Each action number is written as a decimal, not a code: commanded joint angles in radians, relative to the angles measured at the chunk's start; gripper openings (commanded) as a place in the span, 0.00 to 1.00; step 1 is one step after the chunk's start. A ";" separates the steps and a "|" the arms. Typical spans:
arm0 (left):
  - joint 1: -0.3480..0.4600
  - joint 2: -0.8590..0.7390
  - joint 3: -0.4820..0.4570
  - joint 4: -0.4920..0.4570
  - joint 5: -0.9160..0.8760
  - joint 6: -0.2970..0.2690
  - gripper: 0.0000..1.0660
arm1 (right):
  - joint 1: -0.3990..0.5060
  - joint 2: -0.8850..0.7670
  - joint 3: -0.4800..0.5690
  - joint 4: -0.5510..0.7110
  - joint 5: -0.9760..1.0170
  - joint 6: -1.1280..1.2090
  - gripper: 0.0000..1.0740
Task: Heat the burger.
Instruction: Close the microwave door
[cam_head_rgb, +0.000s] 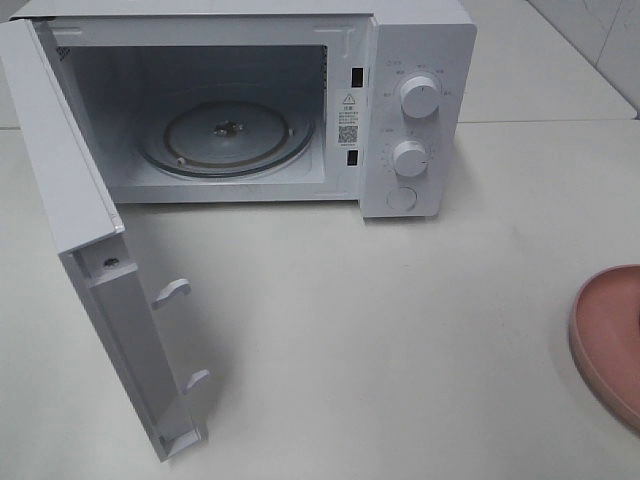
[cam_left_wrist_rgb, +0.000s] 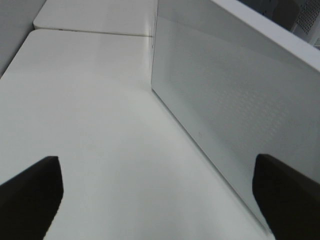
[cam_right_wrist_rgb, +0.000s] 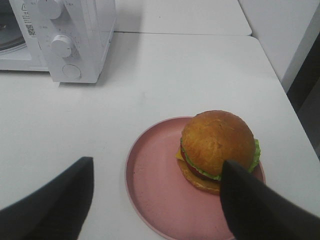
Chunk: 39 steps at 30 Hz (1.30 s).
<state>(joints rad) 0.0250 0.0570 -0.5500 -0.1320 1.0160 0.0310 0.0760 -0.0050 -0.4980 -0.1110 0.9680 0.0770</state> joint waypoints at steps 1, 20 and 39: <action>-0.002 0.081 -0.010 -0.010 -0.100 -0.005 0.75 | -0.006 -0.025 0.003 -0.002 -0.006 -0.016 0.63; -0.002 0.392 0.148 -0.038 -0.638 0.051 0.00 | -0.006 -0.025 0.003 -0.002 -0.006 -0.016 0.63; -0.002 0.664 0.406 0.101 -1.375 -0.050 0.00 | -0.006 -0.025 0.003 -0.002 -0.006 -0.016 0.63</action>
<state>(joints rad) 0.0250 0.6630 -0.1470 -0.1130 -0.2900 0.0340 0.0760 -0.0050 -0.4980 -0.1110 0.9680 0.0770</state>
